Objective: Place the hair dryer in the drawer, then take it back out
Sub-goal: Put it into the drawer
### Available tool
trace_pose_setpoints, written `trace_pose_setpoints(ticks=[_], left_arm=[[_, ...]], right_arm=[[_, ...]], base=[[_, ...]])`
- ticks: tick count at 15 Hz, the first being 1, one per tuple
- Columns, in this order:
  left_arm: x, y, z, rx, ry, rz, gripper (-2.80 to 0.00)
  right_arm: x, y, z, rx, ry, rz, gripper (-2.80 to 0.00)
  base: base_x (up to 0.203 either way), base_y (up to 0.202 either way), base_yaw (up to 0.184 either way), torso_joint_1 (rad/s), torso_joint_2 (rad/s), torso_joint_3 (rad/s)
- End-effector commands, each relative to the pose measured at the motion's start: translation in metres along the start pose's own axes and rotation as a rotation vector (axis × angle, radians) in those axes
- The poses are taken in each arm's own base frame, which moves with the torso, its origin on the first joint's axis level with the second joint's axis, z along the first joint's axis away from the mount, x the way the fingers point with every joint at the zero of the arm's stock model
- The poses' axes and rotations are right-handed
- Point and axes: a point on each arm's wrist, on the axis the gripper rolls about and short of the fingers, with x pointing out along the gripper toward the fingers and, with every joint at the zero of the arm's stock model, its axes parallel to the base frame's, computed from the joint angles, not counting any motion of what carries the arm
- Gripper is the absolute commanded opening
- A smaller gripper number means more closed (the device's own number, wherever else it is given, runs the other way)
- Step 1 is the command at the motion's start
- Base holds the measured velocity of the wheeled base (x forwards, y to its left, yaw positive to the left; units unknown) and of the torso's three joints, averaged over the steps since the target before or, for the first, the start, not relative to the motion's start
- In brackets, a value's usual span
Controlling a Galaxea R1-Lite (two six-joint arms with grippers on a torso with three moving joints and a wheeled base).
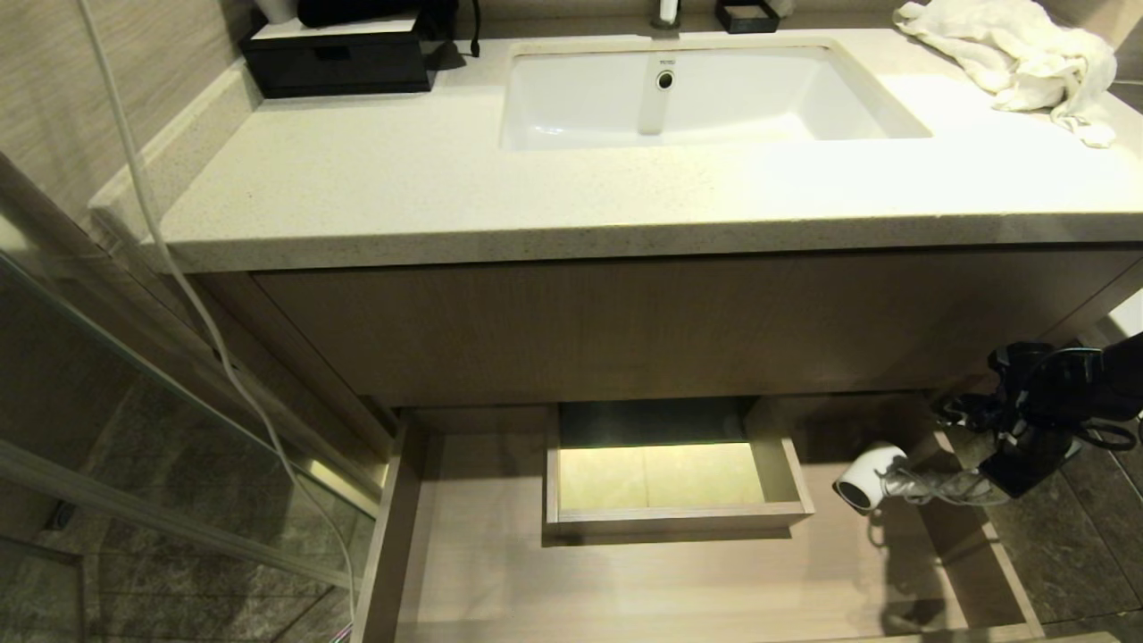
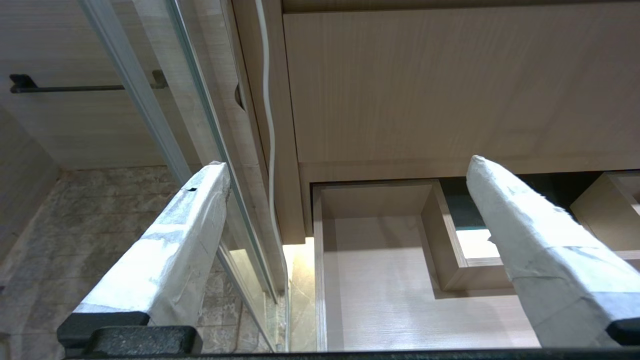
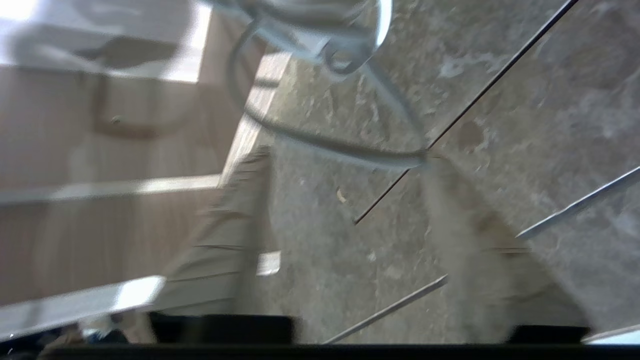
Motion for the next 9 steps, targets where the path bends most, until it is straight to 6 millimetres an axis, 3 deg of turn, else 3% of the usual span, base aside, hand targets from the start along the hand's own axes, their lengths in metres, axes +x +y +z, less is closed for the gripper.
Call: trace_pose_setpoints(ticks=[1,4,9], left_arm=[[0.001,0.0,-0.011,0.0,0.038,0.0,0.0],[0.001,0.0,-0.011,0.0,0.038,0.0,0.0],[0.001,0.0,-0.011,0.0,0.038,0.0,0.0]], right_arm=[[0.009,0.004,0.002,-0.009,0.008,0.009,-2.8],[0.01,0.005,0.002,-0.009,0.008,0.009,-2.8],[-0.004,0.009,0.009,-0.026,-0.019,0.006,-2.8]], base=[[0.0,0.0,0.0,0.0,0.0,0.0],[0.0,0.0,0.0,0.0,0.0,0.0],[0.0,0.0,0.0,0.0,0.0,0.0]])
